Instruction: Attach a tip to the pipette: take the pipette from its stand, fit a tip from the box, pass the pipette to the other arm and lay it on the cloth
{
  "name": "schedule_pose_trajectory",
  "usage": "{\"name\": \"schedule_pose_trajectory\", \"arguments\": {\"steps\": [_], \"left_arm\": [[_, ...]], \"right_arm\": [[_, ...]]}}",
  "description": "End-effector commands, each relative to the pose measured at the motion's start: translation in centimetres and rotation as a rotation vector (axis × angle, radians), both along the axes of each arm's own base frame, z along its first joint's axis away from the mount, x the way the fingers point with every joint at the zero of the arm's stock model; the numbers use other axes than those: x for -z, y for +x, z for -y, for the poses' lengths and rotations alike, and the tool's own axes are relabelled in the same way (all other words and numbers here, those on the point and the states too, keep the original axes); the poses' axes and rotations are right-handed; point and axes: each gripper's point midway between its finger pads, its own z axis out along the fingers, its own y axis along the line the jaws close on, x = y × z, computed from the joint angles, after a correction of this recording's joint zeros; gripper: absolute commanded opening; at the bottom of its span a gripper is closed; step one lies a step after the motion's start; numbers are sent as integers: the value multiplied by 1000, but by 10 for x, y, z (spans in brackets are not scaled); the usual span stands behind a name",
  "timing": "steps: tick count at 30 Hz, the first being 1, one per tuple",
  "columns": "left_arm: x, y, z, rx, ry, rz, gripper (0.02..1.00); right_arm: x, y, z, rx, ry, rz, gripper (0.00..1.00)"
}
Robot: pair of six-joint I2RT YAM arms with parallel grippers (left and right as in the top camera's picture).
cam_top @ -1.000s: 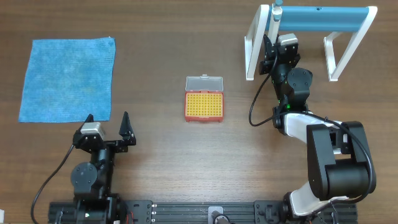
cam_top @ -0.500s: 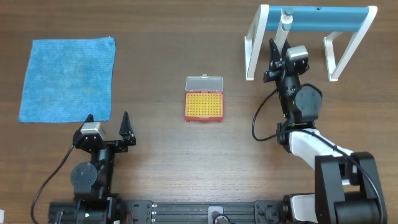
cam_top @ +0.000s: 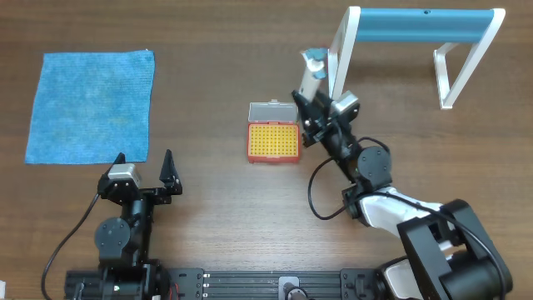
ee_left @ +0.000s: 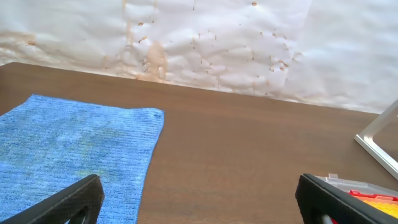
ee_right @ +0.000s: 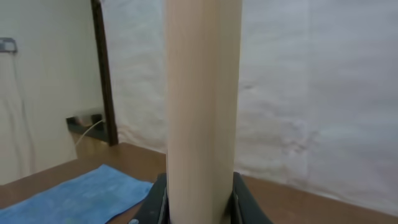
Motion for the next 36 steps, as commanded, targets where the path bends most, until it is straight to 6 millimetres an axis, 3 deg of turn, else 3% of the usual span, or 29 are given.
{"name": "schedule_pose_trajectory", "arguments": {"steps": [1,7,17,25,36], "left_arm": [[1,0,-1,-7,10,-1,998],[1,0,-1,-7,9,-1,996],[1,0,-1,-7,9,-1,998],[1,0,-1,-7,10,-1,998],[1,0,-1,-6,9,-1,996]], "right_arm": [[21,6,-31,-75,-3,-59,80],[40,6,-60,-135,-23,-97,80],[56,19,-78,-154,-45,-115,80],[73,20,-84,-162,-65,-142,80],[76,21,-84,-161,-72,-147,82]]}}
